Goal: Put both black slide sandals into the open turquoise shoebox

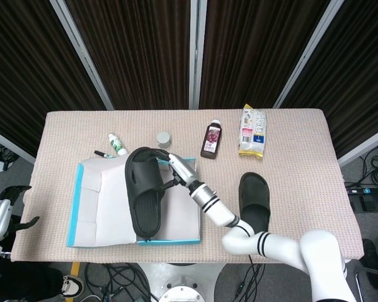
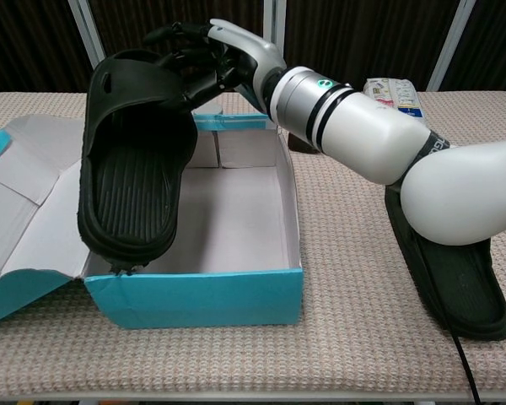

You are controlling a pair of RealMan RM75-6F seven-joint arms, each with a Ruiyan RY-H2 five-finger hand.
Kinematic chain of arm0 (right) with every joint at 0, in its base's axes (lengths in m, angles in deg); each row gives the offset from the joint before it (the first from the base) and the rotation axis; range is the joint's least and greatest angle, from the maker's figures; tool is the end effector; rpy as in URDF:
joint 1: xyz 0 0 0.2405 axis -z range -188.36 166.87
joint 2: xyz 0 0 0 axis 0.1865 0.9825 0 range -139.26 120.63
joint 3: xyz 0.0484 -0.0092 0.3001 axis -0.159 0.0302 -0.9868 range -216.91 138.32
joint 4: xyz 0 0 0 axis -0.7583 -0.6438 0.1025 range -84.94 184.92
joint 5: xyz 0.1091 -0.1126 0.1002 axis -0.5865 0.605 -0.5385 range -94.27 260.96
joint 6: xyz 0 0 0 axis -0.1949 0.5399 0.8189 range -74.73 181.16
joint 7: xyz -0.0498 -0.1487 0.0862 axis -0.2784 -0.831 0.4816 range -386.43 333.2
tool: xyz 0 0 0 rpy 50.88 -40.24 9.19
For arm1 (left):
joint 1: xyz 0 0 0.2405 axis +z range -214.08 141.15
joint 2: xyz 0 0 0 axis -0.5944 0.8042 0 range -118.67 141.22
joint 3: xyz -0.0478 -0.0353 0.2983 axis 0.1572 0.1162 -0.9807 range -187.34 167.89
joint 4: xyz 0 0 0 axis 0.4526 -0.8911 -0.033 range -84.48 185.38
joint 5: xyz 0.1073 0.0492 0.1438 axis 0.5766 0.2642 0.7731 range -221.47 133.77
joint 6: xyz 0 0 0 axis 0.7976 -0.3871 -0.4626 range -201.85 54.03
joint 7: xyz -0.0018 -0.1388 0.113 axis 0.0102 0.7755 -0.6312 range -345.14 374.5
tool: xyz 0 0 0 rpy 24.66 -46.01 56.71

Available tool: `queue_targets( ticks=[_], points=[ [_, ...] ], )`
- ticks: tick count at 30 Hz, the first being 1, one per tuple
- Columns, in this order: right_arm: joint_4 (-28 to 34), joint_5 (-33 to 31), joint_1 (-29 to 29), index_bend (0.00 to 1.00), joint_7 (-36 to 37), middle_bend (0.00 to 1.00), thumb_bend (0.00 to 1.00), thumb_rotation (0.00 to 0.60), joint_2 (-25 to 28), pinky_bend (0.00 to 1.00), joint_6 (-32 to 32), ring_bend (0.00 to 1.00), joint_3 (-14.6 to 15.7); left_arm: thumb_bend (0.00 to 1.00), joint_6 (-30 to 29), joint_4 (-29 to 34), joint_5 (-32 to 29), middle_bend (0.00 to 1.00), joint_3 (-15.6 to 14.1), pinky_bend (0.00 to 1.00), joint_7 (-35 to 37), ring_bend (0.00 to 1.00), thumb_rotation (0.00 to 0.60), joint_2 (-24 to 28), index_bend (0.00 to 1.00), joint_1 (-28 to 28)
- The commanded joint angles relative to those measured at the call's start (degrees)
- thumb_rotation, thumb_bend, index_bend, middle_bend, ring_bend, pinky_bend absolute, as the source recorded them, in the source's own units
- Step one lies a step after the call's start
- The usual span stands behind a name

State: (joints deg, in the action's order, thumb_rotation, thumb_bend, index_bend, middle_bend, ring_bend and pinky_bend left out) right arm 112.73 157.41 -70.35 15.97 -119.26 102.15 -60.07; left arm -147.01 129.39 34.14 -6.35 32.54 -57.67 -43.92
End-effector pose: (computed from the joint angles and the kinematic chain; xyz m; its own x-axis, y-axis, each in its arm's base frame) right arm -0.0116 -0.4368 -0.1009 -0.4005 -0.6013 0.6914 -0.7416 -0.2304 -0.6300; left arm -0.4098 0.2358 0.1768 0.2029 0.1245 0.9712 0.9629 0.1547 -0.2210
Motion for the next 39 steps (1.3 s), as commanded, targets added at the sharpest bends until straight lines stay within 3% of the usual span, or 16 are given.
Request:
queue_targets(
  ticks=[1, 15, 39],
  points=[
    [-1.8, 0.7, -0.5, 0.23, 1.5, 0.51, 0.05, 0.6, -1.1, 0.17, -1.0, 0.14, 0.4, 0.17, 0.1, -0.2, 0.0, 0.2, 0.0, 0.24, 0.3, 0.13, 0.6, 0.1, 0.22, 0.0],
    [-6.9, 2.2, -2.0, 0.23, 6.9, 0.51, 0.05, 0.6, -2.4, 0.24, -5.7, 0.14, 1.1, 0.17, 0.8, -2.0, 0.0, 0.2, 0.1, 0.24, 1.7, 0.13, 0.6, -0.8, 0.22, -0.2],
    [-14.2, 6.5, -2.3, 0.23, 15.2, 0.51, 0.03, 0.6, -3.7, 0.28, -9.1, 0.14, 5.3, 0.17, 0.3, -3.8, 0.6, 0.2, -0.1, 0.24, 2.8, 0.13, 0.6, -1.8, 0.22, 0.2]
  ],
)
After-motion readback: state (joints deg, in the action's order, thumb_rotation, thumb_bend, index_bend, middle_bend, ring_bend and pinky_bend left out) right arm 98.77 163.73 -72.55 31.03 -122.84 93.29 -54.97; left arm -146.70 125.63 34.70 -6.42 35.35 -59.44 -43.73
